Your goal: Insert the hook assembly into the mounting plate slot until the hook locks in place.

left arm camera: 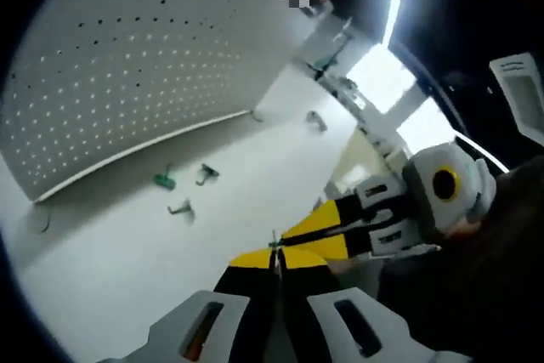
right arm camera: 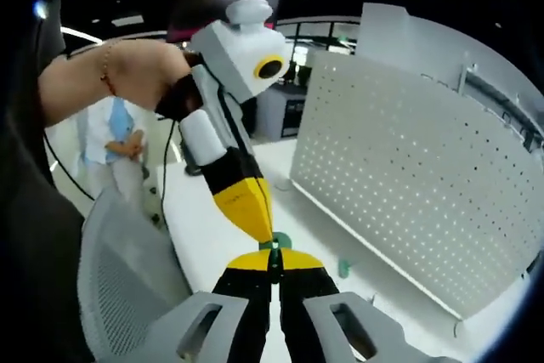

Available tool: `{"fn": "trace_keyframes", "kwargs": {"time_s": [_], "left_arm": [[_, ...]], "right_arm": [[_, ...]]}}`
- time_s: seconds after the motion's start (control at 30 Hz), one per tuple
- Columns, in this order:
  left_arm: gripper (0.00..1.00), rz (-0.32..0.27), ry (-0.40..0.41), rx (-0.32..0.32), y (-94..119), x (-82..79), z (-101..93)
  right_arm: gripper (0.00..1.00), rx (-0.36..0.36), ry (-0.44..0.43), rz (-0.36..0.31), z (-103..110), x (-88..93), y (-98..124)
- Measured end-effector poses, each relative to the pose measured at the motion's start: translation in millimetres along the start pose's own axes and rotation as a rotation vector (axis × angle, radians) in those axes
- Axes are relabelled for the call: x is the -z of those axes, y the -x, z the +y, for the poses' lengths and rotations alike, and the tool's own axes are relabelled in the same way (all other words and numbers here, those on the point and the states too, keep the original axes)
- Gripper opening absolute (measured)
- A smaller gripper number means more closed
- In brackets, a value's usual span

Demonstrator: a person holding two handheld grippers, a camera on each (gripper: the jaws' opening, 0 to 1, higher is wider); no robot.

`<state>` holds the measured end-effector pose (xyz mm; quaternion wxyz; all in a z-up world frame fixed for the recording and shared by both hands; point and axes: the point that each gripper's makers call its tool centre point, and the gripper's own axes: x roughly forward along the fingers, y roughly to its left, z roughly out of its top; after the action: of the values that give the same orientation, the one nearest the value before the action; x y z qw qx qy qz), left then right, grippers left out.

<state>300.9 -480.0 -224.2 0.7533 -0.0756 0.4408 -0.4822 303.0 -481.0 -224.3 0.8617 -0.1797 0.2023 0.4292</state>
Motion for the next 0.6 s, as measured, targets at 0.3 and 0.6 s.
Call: {"fn": "trace_keyframes", "kwargs": {"time_s": [0.3, 0.6], "left_arm": [[0.23, -0.063, -0.004, -0.036, 1.1, -4.7, 5.0], [0.31, -0.165, -0.024, -0.041, -3.4, -13.4, 2.5]], "right_arm": [[0.00, 0.036, -0.127, -0.008, -12.0, 7.7, 3.9], [0.00, 0.096, -0.329, -0.171, -36.8, -16.5, 17.9]]}}
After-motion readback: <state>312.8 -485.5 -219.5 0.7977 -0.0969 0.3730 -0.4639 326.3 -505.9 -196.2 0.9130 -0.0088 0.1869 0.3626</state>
